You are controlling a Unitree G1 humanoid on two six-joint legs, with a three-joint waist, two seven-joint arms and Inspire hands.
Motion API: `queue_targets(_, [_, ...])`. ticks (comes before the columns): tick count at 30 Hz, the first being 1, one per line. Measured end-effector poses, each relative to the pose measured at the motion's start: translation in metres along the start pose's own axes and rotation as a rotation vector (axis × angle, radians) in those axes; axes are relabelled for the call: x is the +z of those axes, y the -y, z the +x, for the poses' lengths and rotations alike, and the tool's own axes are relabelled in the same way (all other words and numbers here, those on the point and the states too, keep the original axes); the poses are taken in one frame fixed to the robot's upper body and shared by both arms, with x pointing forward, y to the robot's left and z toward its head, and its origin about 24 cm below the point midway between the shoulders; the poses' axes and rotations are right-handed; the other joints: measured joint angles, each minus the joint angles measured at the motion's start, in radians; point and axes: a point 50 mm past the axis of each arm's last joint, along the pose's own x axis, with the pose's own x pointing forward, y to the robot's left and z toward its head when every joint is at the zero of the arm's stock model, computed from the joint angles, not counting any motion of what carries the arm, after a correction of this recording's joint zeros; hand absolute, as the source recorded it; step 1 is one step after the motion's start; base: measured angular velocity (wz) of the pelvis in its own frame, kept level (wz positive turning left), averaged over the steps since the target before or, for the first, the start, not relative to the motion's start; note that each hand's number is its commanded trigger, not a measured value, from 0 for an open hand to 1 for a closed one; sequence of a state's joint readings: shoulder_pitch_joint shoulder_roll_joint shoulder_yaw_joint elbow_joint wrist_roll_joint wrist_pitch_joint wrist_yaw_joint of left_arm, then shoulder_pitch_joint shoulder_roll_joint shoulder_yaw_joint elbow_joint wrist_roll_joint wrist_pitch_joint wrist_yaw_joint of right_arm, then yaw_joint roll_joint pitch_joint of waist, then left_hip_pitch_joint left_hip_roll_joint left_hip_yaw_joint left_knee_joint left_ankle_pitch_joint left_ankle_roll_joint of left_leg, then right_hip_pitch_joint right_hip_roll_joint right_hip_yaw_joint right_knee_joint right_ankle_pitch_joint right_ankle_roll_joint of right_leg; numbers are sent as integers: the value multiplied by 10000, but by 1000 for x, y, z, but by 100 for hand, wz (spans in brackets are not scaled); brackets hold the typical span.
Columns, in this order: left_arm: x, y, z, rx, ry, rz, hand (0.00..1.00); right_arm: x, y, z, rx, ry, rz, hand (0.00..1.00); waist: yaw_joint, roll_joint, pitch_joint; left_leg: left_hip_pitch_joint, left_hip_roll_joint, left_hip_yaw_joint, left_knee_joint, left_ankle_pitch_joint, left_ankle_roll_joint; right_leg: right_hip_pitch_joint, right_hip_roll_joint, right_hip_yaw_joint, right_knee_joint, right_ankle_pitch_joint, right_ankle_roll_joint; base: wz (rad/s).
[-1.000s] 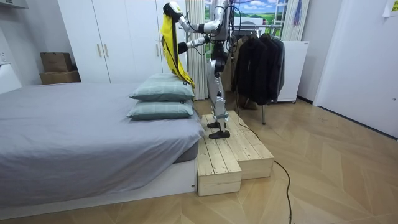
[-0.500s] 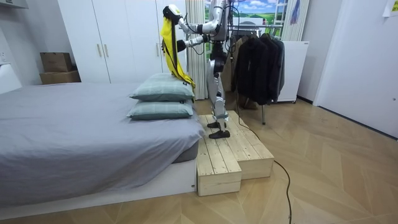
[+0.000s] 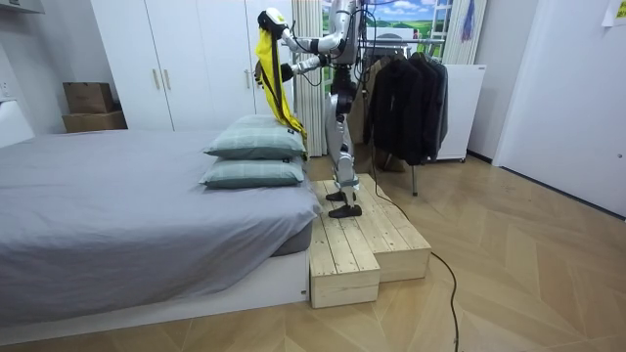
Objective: Hang clothes
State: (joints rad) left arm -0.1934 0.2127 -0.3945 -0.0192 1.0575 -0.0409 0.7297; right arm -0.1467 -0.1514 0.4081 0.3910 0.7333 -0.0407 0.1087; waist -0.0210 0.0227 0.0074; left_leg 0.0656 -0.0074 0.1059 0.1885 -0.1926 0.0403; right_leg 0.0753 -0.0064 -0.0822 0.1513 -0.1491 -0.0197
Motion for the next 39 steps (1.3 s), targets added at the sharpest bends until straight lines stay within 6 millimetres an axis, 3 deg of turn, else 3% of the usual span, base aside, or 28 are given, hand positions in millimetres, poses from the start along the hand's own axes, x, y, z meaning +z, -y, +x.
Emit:
queue_targets(19, [0,1,0,19,-174,74,100,-5,-5,1,176,-185,617,0,16,76,37,187,0,2,-198,-1,-2,80,83,32,0,3,-6,0])
queue_targets(27, [-1,0,0,32,-213,63,100,-6,-4,0,80,-122,2265,0,-8,76,36,105,-17,-6,-196,-1,-1,8,80,11,-7,3,-6,0])
queue_targets(28, [-1,0,0,33,-221,73,100,-6,-4,0,80,-128,2410,55,-4,76,35,96,-19,-6,-195,-1,-2,-3,77,11,-6,3,-6,0])
queue_targets(29, [-1,0,0,34,-260,103,100,-7,-4,0,88,-146,2542,100,-6,78,34,75,-21,-7,-193,-1,-1,-31,74,13,-6,3,-6,0])
queue_targets(39, [-2,-1,6,224,-257,187,100,-19,10,-3,-798,-640,2810,100,-13,191,23,165,-14,-10,-168,0,-1,68,37,11,-16,3,-6,0])
